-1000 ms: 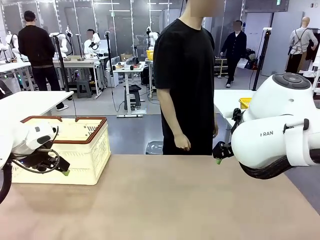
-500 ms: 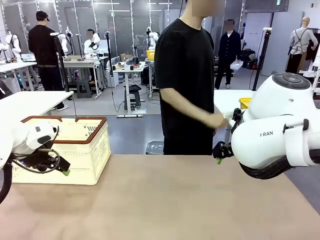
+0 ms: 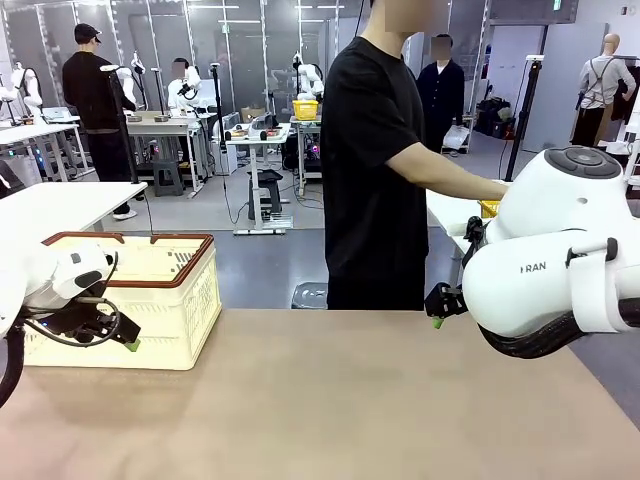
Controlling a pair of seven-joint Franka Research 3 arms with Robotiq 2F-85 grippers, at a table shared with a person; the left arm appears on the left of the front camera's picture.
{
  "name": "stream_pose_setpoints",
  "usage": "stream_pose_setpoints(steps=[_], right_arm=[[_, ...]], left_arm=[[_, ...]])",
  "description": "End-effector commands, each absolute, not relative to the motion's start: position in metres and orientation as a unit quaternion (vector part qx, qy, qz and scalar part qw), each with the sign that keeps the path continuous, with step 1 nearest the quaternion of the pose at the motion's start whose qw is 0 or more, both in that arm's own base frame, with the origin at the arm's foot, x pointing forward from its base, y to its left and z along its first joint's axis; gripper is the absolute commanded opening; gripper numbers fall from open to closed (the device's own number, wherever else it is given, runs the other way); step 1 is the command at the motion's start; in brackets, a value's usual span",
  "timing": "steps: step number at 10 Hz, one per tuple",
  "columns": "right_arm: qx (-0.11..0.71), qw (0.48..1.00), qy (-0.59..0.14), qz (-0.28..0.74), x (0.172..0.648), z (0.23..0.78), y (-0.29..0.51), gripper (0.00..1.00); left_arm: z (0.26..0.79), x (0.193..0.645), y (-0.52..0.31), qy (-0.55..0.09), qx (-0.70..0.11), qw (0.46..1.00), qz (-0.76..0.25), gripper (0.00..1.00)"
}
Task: Place the drinks into the Shopping basket.
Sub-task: Pick up one drink and place it into the Shopping basket.
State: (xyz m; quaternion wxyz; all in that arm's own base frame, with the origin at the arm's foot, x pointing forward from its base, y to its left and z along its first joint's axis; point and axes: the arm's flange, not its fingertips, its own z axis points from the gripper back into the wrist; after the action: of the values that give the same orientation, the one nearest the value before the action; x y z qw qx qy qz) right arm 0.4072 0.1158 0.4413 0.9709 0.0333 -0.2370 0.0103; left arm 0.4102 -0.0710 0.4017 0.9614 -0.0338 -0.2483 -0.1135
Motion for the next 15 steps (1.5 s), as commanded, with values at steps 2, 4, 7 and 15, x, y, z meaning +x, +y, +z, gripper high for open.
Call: stream_pose_setpoints(steps=[2, 4, 7, 15], right_arm=[[0.033, 0.971, -0.237, 0.015, 0.4073, 0.4413, 0.1157, 1.0], [0.033, 0.971, -0.237, 0.015, 0.4073, 0.4413, 0.1157, 1.0], [0.033, 0.971, -0.237, 0.015, 0.4073, 0.4413, 0.1157, 1.0], [0.033, 0.971, -0.237, 0.015, 0.4073, 0.4413, 0.1157, 1.0]], left_arm=[[0.4003, 0.4109, -0.0688, -0.247, -0.035, 0.962, -0.111, 1.0], [0.4003, 0.4109, -0.0688, -0.247, -0.035, 0.962, -0.111, 1.0], [0.4003, 0.4109, -0.0688, -0.247, -0.035, 0.962, -0.111, 1.0], [0.4003, 0.4109, -0.0688, -0.247, -0.035, 0.962, -0.111, 1.0]])
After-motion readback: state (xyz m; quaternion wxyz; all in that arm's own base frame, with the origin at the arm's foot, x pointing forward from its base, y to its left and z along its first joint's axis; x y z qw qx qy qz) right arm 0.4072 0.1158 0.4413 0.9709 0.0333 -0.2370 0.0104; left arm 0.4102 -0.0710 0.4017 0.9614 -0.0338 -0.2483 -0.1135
